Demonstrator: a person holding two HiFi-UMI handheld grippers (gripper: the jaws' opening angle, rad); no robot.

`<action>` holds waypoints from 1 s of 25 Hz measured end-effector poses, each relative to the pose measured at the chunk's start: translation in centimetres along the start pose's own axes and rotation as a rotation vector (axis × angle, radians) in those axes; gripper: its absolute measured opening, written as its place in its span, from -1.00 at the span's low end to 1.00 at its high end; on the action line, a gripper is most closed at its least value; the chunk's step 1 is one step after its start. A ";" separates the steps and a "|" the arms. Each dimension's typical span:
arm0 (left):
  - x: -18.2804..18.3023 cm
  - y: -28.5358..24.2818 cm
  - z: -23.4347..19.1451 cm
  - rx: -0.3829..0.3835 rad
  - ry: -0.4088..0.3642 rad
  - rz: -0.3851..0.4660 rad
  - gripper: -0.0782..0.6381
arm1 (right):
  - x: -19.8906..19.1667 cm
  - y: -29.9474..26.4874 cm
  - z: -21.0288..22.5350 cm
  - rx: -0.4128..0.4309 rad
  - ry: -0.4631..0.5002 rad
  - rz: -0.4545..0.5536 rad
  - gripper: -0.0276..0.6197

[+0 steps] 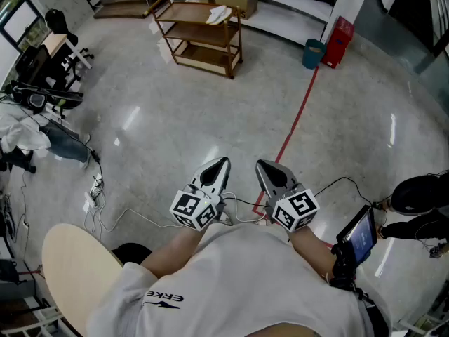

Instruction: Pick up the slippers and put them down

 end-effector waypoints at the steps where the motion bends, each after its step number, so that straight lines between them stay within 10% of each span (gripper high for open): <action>1: -0.1 -0.1 0.0 0.000 0.000 -0.001 -0.77 | 0.1 0.0 0.0 0.003 0.002 0.001 -0.90; 25: 0.5 2.7 -6.5 0.015 0.030 0.027 -0.77 | -0.6 -5.9 -3.8 0.026 0.034 0.008 -0.90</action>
Point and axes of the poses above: the fingertips, and each gripper's own axes: y backward along the fingers, z to its right, x out of its top, the point moved 10 cm from there along y, backward along the fingers, and after that the axes turned 7 degrees about -y, right-handed, at the moved point
